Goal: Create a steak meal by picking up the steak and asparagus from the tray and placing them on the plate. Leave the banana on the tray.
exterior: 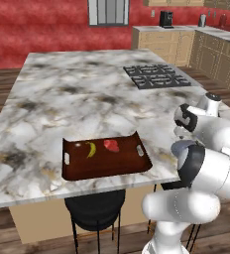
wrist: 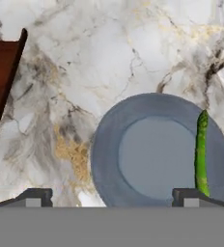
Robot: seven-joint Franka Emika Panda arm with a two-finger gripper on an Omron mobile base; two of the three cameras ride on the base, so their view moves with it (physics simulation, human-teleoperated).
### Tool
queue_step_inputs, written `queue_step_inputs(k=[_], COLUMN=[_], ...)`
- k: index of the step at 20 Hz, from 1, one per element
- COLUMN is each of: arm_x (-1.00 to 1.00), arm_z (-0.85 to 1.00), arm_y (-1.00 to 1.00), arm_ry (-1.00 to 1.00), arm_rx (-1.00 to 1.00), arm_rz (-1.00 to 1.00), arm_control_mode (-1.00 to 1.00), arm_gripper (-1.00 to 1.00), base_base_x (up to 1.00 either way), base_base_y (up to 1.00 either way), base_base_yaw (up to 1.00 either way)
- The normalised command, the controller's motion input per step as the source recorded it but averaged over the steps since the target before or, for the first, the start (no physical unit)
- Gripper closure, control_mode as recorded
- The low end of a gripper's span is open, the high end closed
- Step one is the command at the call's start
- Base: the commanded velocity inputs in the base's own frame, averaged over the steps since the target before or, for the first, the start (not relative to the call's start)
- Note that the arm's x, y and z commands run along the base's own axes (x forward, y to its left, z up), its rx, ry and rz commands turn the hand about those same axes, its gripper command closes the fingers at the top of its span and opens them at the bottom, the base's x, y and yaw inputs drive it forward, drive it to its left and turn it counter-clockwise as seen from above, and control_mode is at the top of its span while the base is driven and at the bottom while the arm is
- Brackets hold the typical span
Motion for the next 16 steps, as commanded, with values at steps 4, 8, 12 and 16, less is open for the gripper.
queue_step_inputs(k=[4,8,12,16], arm_x=[-0.2,-0.3,-0.3,-0.08], arm_z=[0.77,0.42,0.18,0.01], arm_y=[0.99,1.0,1.0,0.81], arm_ry=[-0.05,0.0,0.01,0.04], arm_rx=[-0.05,-0.07,-0.05,0.0], arm_rz=[0.0,0.04,0.06,0.04], arm_control_mode=[-1.0,-1.0,-1.0,-1.0], arm_gripper=[-1.0,-1.0,-1.0,-1.0], base_base_x=[0.0,0.0,0.0,0.0], base_base_y=[0.0,0.0,0.0,0.0], base_base_yaw=[0.0,0.0,0.0,0.0])
